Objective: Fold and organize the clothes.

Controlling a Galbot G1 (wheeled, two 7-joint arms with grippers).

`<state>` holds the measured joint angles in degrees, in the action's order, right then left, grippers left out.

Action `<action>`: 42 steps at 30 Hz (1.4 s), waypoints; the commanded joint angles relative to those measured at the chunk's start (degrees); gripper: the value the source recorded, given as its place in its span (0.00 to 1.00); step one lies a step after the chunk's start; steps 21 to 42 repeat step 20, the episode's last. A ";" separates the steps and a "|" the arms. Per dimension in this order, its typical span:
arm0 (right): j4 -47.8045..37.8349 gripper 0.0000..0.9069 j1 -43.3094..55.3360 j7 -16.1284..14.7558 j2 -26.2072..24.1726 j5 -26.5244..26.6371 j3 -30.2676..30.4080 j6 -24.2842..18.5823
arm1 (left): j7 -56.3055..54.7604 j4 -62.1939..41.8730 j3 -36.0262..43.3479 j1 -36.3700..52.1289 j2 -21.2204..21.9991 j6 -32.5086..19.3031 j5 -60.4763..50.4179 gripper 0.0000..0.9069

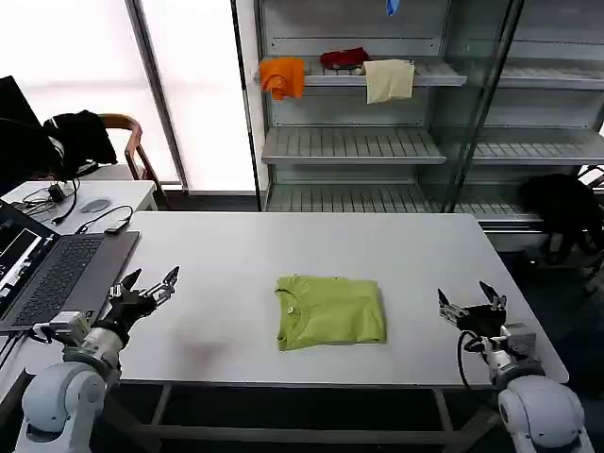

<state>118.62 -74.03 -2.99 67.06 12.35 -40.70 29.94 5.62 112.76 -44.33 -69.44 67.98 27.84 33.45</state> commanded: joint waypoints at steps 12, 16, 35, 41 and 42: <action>9.54 1.00 -13.71 -0.83 0.35 2.44 -6.15 -4.35 | 0.03 2.98 -2.87 -11.94 -0.64 -5.06 4.96 1.00; 10.40 1.00 -14.29 0.34 1.31 1.95 -4.26 -4.04 | -0.11 2.76 -2.24 -12.31 -0.17 -5.82 4.36 1.00; 9.33 1.00 -13.48 1.32 1.66 2.46 -2.96 -5.27 | -0.24 2.25 -1.77 -11.79 -0.02 -6.08 3.60 1.00; 9.33 1.00 -13.48 1.32 1.66 2.46 -2.96 -5.27 | -0.24 2.25 -1.77 -11.79 -0.02 -6.08 3.60 1.00; 9.33 1.00 -13.48 1.32 1.66 2.46 -2.96 -5.27 | -0.24 2.25 -1.77 -11.79 -0.02 -6.08 3.60 1.00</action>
